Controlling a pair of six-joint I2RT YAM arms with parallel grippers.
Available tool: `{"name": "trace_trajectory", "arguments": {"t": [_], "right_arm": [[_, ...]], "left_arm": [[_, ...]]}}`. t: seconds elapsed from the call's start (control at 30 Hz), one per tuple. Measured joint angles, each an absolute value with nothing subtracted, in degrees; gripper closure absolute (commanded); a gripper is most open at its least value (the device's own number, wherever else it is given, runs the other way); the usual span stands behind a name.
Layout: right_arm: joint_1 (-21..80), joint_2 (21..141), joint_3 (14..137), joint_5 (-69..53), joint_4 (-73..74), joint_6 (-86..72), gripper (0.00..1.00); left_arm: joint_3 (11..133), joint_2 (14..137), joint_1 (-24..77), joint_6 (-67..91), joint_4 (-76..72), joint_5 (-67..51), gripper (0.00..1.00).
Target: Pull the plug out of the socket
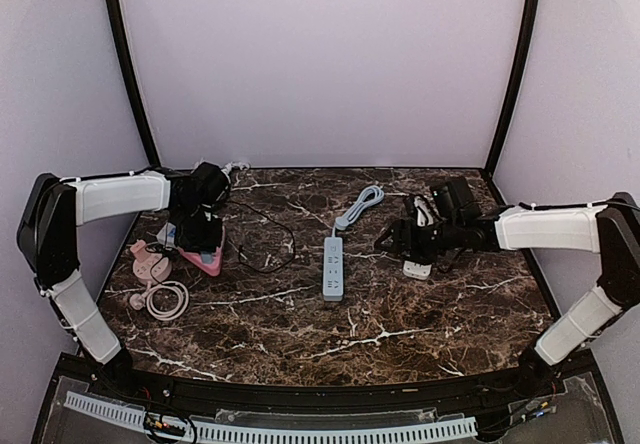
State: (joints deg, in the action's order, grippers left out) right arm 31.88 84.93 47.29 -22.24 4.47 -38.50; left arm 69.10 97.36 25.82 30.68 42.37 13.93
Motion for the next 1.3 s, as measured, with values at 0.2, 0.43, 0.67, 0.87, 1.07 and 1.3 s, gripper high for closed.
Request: {"name": "trace_trajectory", "arguments": {"t": [0.2,0.43,0.67,0.87,1.07,1.3], "right_arm": [[36.36,91.15,52.6,-23.99,1.83,-39.97,0.28],[39.38,100.05,60.23,-28.84,-4.19,-42.76,0.28],[41.34,107.39,65.54,-32.82,-8.95,-45.93,0.28],[42.7,112.2,69.17,-35.42,-11.25,-48.64,0.28],[44.36,118.17,74.46,-37.58,-12.84,-50.24,0.29],[45.01,122.08,78.54,-38.2,-13.41,-51.42,0.32]], "left_arm": [[69.28,95.48,28.32,32.38,42.3,9.43,1.0],[69.28,94.54,34.63,36.62,40.62,5.54,1.0],[68.93,94.26,38.76,41.21,36.03,2.11,1.0],[67.85,93.67,39.81,43.48,32.86,0.69,1.0],[65.58,91.92,40.4,45.19,29.54,-1.45,1.0],[62.67,89.65,40.51,46.65,26.65,-2.72,1.0]]}}
